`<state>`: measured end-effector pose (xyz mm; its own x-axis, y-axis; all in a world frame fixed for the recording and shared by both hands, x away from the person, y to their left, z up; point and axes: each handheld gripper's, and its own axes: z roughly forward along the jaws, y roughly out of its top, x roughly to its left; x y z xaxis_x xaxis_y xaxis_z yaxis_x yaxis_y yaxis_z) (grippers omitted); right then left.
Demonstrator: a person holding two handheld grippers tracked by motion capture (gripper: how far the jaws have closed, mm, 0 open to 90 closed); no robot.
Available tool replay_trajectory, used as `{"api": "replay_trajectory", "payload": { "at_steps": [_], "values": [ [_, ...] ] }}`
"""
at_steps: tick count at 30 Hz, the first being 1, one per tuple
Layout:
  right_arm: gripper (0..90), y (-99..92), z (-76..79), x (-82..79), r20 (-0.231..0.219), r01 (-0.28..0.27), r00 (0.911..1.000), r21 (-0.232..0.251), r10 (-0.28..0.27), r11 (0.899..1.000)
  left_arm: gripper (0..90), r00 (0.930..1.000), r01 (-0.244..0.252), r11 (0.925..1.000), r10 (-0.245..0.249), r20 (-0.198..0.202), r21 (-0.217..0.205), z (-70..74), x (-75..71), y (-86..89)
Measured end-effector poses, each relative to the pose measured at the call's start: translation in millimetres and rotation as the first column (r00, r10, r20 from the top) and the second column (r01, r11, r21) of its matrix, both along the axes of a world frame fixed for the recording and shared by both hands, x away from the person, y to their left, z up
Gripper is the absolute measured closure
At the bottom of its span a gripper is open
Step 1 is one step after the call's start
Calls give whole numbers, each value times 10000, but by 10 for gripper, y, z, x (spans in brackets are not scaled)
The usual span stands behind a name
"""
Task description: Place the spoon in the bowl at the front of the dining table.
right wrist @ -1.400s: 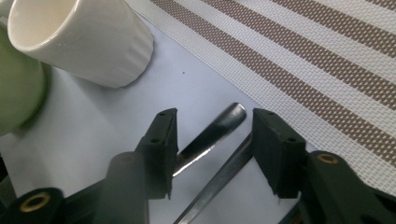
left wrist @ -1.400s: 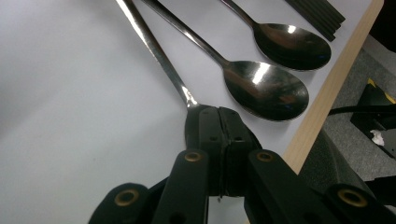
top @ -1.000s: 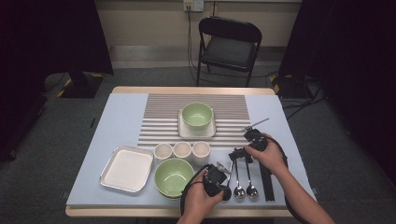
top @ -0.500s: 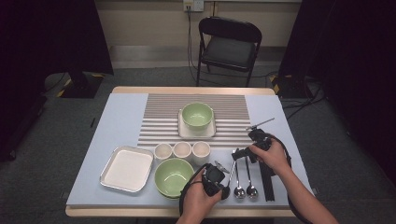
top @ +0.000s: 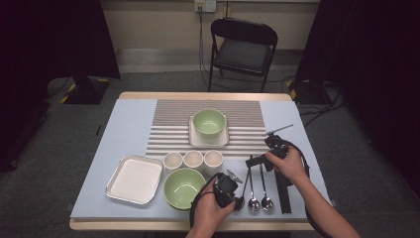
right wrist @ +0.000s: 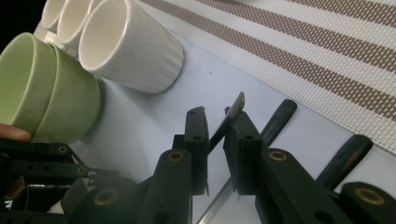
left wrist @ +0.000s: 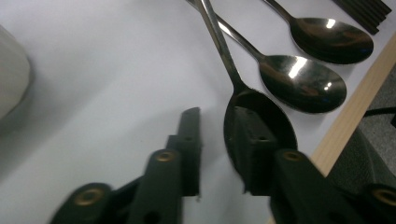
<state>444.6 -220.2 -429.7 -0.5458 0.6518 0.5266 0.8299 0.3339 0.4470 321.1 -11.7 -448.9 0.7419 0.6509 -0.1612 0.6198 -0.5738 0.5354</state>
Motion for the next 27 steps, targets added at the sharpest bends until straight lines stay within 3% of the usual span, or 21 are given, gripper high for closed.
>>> {"api": "replay_trajectory", "payload": {
  "at_steps": [11,17,21,27],
  "values": [
    [846,30,36,15,62,199,9998,577,-203,9981,295,9988,-451,9976,461,188,-534,118,62,27],
    [867,31,53,21,-67,392,9992,925,-387,9949,216,9981,-448,9968,475,389,-669,180,82,21],
    [880,32,69,24,-13,492,9988,1173,-494,9919,175,9987,-399,9971,420,302,-655,228,113,30],
    [900,13,123,38,-82,752,9972,1642,-748,9836,169,9982,-420,9959,453,395,-801,332,151,50]
  ]
}}
